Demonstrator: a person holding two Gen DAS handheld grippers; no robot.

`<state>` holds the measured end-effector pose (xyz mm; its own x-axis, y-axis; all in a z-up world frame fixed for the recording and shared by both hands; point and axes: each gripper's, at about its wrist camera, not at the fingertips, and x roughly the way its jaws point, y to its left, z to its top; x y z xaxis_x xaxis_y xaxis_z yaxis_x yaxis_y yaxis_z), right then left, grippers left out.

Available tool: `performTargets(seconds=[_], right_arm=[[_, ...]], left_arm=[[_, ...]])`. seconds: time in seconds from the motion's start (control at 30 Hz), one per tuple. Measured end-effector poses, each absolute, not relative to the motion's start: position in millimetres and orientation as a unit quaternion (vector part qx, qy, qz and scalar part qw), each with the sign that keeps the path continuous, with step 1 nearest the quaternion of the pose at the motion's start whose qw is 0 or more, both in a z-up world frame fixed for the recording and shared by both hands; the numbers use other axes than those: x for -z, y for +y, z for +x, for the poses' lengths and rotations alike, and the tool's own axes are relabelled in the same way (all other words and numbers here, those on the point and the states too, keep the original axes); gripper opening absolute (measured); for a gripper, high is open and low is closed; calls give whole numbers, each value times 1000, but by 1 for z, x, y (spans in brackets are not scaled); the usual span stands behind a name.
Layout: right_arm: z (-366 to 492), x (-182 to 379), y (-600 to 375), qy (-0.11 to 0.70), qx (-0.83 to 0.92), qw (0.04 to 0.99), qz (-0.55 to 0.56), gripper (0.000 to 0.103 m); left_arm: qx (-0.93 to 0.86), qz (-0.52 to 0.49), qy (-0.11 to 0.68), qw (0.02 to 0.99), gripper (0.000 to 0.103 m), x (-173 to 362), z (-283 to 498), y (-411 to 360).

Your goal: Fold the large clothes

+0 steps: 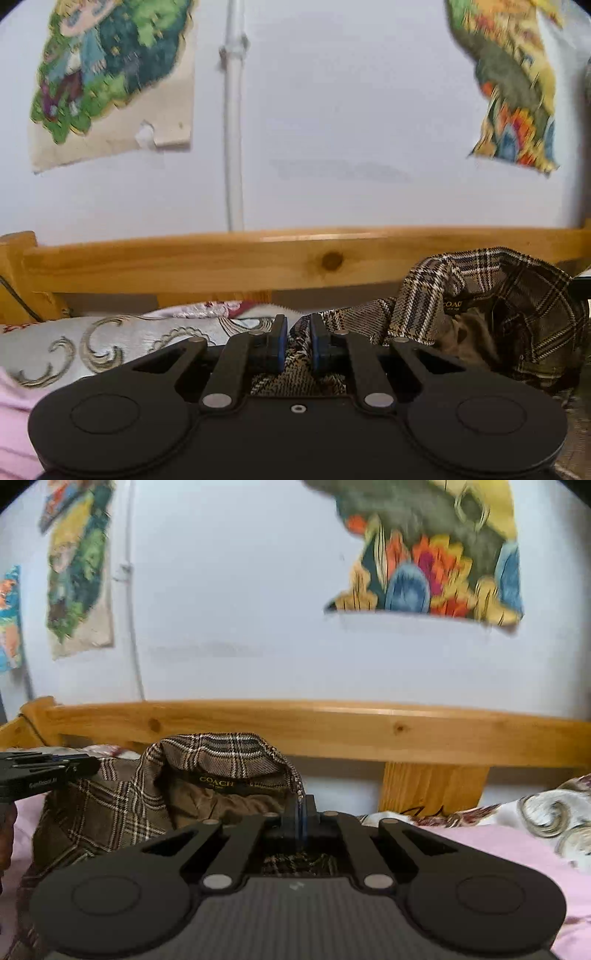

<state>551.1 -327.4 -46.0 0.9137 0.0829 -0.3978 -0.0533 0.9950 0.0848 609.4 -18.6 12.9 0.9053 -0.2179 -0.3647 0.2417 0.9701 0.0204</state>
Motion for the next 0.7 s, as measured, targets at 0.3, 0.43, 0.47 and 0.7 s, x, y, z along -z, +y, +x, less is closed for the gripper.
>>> performTargets(seconds=[0.3, 0.43, 0.47, 0.7], right_arm=[[445, 14, -342, 138, -48, 988, 46, 2], [401, 17, -347, 145, -52, 987, 35, 2], [390, 18, -347, 148, -51, 987, 33, 2], [320, 42, -336, 179, -66, 982, 12, 2]], left_arm=[[177, 2, 140, 974, 12, -51, 518, 15], [195, -18, 152, 969, 10, -48, 480, 29], [198, -23, 155, 967, 9, -46, 471, 33], [224, -34, 202, 953, 6, -18, 426, 55]])
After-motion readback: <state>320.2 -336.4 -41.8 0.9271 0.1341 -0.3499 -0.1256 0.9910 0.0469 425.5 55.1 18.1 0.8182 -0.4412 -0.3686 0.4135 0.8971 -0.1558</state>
